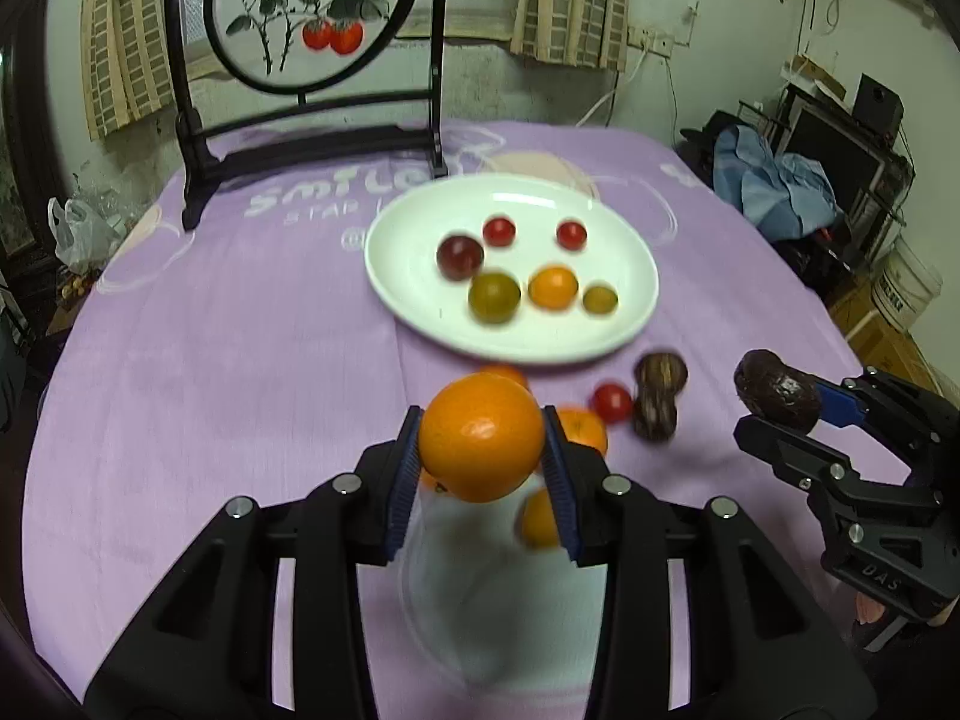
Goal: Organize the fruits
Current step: 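Set the brown fruit on the plate with the right gripper while the left gripper releases the orange there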
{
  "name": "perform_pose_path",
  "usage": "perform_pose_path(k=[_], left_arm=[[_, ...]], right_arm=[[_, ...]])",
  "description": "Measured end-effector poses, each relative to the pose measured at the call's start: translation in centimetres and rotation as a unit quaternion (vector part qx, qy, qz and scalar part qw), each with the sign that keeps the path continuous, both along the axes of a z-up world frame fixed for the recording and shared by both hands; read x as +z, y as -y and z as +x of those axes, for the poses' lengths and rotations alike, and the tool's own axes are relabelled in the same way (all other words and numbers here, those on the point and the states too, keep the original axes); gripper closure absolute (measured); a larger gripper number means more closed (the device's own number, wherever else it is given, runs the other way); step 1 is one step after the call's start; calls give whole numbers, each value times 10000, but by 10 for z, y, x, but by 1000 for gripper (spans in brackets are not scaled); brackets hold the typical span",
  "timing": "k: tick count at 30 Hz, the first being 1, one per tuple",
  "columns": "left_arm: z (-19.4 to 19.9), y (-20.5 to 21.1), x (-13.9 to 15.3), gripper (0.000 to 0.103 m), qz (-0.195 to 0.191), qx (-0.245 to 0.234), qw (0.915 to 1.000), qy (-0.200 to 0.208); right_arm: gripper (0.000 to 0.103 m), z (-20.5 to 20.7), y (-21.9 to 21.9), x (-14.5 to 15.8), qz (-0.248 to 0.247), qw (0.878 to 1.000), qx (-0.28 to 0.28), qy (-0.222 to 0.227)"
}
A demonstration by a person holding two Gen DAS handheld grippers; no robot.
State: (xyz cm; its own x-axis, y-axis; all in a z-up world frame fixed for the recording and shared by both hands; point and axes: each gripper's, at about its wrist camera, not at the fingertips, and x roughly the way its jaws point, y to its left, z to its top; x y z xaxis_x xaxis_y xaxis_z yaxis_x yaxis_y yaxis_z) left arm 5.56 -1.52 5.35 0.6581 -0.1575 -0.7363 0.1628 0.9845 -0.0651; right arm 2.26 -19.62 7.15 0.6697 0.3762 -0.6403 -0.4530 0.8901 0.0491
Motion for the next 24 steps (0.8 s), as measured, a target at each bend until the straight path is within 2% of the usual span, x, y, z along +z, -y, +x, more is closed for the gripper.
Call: perform_pose_path(k=[4, 12, 17, 21, 22, 23, 24], left_arm=[[32, 4, 4, 64, -21, 175, 9998, 13], [99, 10, -24, 64, 34, 494, 9984, -273], [121, 9, -45, 64, 101, 606, 9970, -472], [131, 4, -54, 63, -12, 695, 9961, -541], [131, 3, -53, 49, -51, 715, 9961, -523], [130, 2, -51, 28, -47, 799, 9957, -476], [128, 1, -49, 24, -25, 859, 9955, -401]], right_arm=[[66, 32, -4, 3, -106, 9999, -73, 15], [66, 100, -23, -38, -187, 9973, -169, -690], [66, 121, -32, -59, -303, 9948, -240, -940], [65, 128, -33, -66, -300, 9931, -330, -1083], [63, 130, -32, -67, -236, 9926, -332, -1144], [59, 130, -31, -67, -192, 9926, -334, -1151], [57, 128, -30, -66, -217, 9931, -349, -1095]])
